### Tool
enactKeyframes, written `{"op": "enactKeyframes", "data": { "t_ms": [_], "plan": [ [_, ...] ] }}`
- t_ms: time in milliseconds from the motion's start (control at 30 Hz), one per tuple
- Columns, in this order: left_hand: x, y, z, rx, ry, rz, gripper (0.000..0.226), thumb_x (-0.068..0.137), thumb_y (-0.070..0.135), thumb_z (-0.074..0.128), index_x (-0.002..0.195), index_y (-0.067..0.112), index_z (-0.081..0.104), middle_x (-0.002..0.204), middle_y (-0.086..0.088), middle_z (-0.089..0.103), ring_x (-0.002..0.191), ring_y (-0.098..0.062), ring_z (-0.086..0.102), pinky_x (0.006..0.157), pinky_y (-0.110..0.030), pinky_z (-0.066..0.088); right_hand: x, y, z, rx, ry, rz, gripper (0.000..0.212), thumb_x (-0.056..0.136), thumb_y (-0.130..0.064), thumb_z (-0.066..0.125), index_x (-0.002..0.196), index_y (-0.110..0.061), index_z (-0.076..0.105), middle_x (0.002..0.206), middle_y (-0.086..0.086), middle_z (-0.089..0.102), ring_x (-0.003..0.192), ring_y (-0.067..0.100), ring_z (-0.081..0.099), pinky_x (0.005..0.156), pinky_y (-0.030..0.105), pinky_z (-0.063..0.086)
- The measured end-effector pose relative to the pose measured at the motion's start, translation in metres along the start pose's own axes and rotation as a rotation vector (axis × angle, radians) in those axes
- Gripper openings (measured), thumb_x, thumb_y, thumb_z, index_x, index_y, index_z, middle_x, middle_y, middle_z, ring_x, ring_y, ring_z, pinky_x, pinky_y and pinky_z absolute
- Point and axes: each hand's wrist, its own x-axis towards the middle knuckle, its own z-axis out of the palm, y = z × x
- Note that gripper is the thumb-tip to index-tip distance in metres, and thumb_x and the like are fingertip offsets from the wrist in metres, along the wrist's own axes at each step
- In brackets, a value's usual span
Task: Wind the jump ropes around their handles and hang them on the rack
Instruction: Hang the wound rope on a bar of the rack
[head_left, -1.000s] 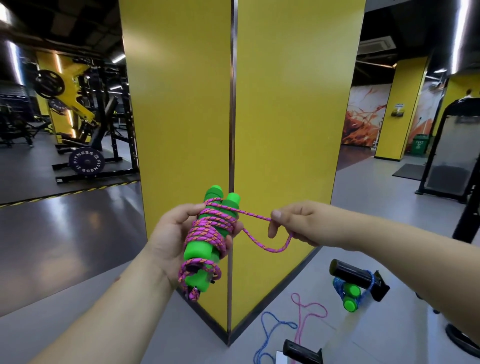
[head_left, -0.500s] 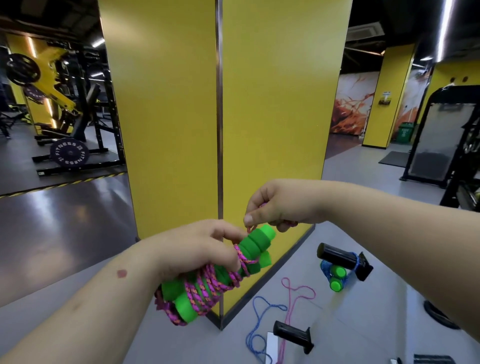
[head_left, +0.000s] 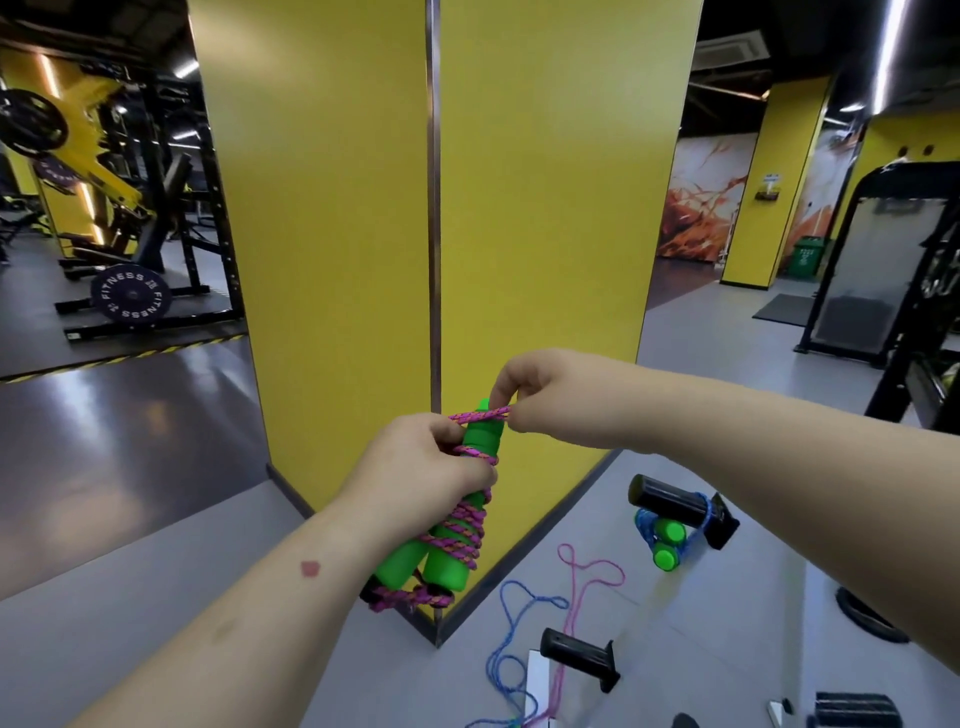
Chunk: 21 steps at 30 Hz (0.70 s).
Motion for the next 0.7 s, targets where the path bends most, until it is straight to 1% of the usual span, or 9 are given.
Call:
{"op": "enactKeyframes", "data": {
  "t_ms": [67,133,200,267,333,433,533,633,700],
  "plan": [
    [0.000,-0.001,0.008,-0.032,0.033,0.003,0.021,0.073,0.028,0.084,0.089,0.025,0.070,0.071,0.009,0.075,0.064,-0.008,0.071,0.067,-0.036,0.056,-0.003,0.006,0.001,-0.015,0.023,-0.021,0.019,0.088,-0.020,0.055,0.097,-0.031,0.067,0.071,-0.006,0.057,0.058,0.015,0.050,0.050,0.027,0.038],
    [0.001,-0.002,0.014,-0.094,0.046,-0.011,0.032,0.074,0.028,0.084,0.096,0.021,0.061,0.064,0.019,0.071,0.054,-0.001,0.066,0.058,-0.031,0.052,-0.005,0.014,0.001,-0.029,0.078,-0.056,0.024,0.089,-0.015,0.052,0.093,-0.032,0.068,0.067,-0.006,0.056,0.052,0.013,0.047,0.048,0.026,0.038],
    [0.002,-0.003,0.018,-0.247,0.052,-0.040,0.040,0.075,0.023,0.085,0.099,0.014,0.054,0.063,0.011,0.072,0.054,-0.010,0.069,0.055,-0.033,0.054,-0.008,0.022,0.002,-0.002,0.116,-0.087,0.029,0.089,-0.012,0.050,0.088,-0.033,0.070,0.065,-0.003,0.057,0.049,0.012,0.044,0.048,0.025,0.039],
    [0.003,-0.002,0.020,-0.386,0.037,-0.028,0.039,0.076,0.017,0.085,0.097,0.012,0.052,0.071,-0.006,0.075,0.059,-0.026,0.071,0.058,-0.043,0.058,-0.009,0.028,0.006,0.014,0.125,-0.143,0.034,0.090,-0.010,0.049,0.085,-0.038,0.069,0.075,-0.001,0.064,0.060,0.015,0.053,0.058,0.030,0.048],
    [0.002,0.002,0.021,-0.493,0.018,0.006,0.038,0.080,0.010,0.083,0.097,0.009,0.049,0.078,-0.019,0.072,0.058,-0.028,0.069,0.055,-0.040,0.055,-0.009,0.034,0.009,-0.022,0.162,-0.205,0.038,0.091,-0.009,0.048,0.087,-0.040,0.069,0.085,-0.009,0.062,0.081,0.020,0.060,0.075,0.038,0.053],
    [-0.001,0.008,0.022,-0.606,-0.029,0.041,0.037,0.085,0.004,0.078,0.104,0.003,0.046,0.076,-0.014,0.071,0.055,-0.026,0.068,0.051,-0.034,0.054,-0.010,0.042,0.008,-0.126,0.221,-0.275,0.037,0.094,-0.010,0.046,0.096,-0.036,0.073,0.087,-0.011,0.051,0.088,0.021,0.056,0.078,0.042,0.050],
    [-0.002,0.004,0.025,-0.568,-0.029,0.081,0.036,0.085,0.005,0.078,0.104,0.007,0.048,0.082,-0.017,0.074,0.059,-0.027,0.071,0.054,-0.036,0.055,-0.011,0.047,0.007,-0.171,0.226,-0.301,0.037,0.096,-0.009,0.045,0.097,-0.033,0.073,0.092,-0.005,0.051,0.088,0.022,0.056,0.076,0.042,0.049],
    [-0.001,-0.001,0.029,-0.497,0.008,0.142,0.039,0.078,0.015,0.084,0.100,0.017,0.051,0.099,-0.023,0.072,0.066,-0.028,0.074,0.055,-0.036,0.056,-0.012,0.050,0.008,-0.192,0.214,-0.292,0.038,0.097,-0.009,0.043,0.099,-0.032,0.072,0.092,-0.004,0.050,0.087,0.021,0.055,0.075,0.041,0.048],
    [-0.001,-0.004,0.033,-0.348,0.060,0.171,0.039,0.076,0.023,0.083,0.098,0.030,0.051,0.101,-0.011,0.072,0.068,-0.020,0.074,0.056,-0.034,0.057,-0.013,0.052,0.006,-0.211,0.194,-0.262,0.039,0.098,-0.010,0.040,0.102,-0.033,0.071,0.091,-0.008,0.050,0.088,0.018,0.055,0.076,0.038,0.048]
  ]
}}
